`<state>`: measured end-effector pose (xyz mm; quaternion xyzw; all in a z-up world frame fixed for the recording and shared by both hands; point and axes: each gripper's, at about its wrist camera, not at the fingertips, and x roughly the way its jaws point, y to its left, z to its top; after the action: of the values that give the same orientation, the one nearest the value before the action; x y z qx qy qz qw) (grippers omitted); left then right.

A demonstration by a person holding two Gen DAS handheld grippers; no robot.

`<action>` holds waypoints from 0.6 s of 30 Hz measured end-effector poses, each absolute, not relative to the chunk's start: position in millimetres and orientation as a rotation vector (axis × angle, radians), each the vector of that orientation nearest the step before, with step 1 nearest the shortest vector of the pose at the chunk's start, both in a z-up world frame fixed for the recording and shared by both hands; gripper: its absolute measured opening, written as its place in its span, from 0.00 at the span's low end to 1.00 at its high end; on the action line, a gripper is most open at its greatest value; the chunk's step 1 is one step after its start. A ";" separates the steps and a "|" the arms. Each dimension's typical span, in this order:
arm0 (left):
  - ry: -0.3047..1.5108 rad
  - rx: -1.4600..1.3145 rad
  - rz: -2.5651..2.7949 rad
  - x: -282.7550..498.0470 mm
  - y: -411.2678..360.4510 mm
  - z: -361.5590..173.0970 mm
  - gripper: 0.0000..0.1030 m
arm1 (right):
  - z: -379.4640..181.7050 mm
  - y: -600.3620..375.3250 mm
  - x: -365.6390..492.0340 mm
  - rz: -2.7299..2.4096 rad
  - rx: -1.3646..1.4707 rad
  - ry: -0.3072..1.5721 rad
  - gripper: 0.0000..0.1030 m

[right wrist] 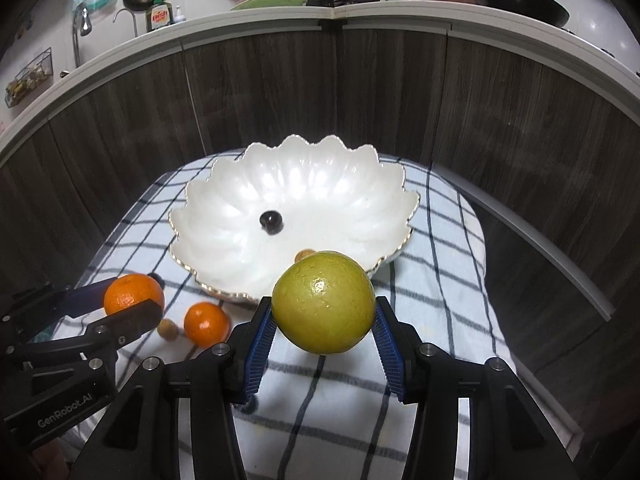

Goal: Organize fruits
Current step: 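Lift the mandarin and yellow-green fruit and carry both over the bowl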

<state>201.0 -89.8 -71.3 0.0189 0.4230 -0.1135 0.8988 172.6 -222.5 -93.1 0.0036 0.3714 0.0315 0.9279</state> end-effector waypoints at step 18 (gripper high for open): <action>0.847 0.045 -0.234 246.5 -90.3 -51.6 0.43 | -73.0 -229.1 206.8 0.050 0.027 0.734 0.48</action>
<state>246.5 -90.3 -51.6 0.0216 0.4102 -0.1132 0.9047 206.8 -229.1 -73.0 0.0134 0.3588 0.0243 0.9330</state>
